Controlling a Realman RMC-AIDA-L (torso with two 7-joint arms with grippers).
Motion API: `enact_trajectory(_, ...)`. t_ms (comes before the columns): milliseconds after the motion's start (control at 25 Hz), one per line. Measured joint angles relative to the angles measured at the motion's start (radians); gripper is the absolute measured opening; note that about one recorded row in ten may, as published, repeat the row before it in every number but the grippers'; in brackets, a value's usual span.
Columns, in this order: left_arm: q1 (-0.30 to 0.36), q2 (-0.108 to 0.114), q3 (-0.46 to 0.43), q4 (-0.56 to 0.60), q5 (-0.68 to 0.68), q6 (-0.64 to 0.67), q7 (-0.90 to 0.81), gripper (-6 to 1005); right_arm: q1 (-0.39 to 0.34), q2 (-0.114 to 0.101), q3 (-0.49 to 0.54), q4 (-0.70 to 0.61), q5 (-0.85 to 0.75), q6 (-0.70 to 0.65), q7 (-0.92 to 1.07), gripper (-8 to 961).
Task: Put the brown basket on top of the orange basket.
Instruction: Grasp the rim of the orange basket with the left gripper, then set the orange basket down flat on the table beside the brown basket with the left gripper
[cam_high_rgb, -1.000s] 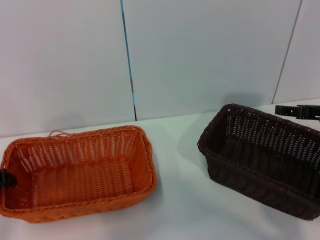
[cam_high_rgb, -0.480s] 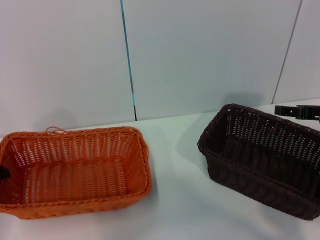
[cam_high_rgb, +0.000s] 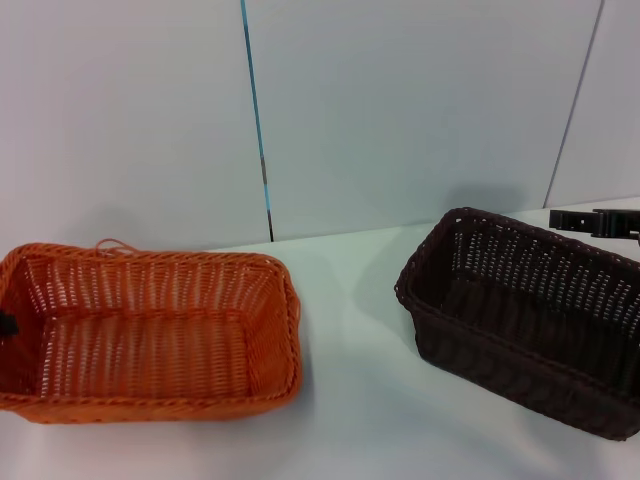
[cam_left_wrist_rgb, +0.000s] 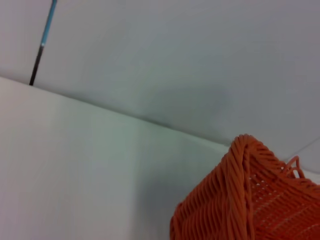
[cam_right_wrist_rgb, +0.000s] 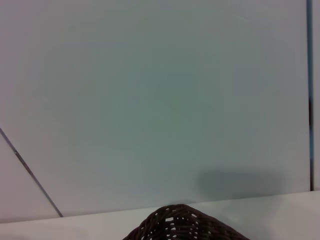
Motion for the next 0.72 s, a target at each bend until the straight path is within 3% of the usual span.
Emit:
enact_trajectory(200, 0.0, 0.012, -0.013, -0.013, -0.024, -0.029, -0.001, 167, 0.001, 0.0, 0.001, 0.0, 0.0, -0.001, 0.0, 794)
enact_trajectory(720, 0.01, 0.008, -0.026, -0.108, -0.041, -0.11, -0.083, 167, 0.002, 0.0, 0.002, -0.002, 0.0, 0.0, 0.0, 794)
